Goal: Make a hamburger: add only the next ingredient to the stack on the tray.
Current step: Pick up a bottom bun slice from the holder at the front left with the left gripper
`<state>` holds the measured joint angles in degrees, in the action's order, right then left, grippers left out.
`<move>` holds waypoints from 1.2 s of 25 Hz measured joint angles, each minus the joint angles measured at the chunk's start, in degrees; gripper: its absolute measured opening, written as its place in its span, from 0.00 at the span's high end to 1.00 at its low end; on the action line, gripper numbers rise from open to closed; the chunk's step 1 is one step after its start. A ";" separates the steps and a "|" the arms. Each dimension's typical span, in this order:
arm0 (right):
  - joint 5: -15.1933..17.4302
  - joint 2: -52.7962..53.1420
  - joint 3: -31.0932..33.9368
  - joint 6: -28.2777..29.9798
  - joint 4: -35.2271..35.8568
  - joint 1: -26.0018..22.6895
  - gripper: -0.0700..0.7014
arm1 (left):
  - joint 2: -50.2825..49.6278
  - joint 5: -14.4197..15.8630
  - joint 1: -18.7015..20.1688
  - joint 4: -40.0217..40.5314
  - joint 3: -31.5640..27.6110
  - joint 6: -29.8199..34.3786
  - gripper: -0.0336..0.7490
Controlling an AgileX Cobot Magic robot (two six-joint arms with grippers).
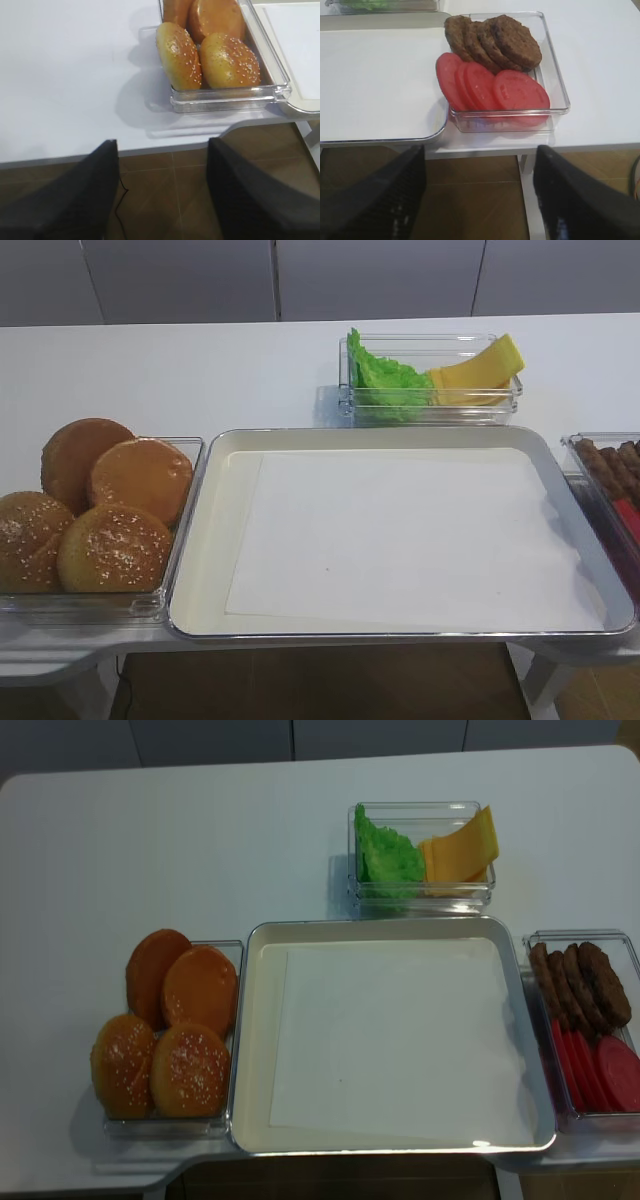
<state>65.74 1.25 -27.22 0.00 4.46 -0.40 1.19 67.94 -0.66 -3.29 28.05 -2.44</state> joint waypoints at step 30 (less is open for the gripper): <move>0.00 0.00 0.00 0.00 0.00 0.00 0.25 | -49.17 -15.94 0.00 -2.81 19.14 1.14 0.42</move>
<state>65.74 1.25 -27.22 0.00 4.46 -0.40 -47.98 52.00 -0.66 -6.10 47.20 -1.30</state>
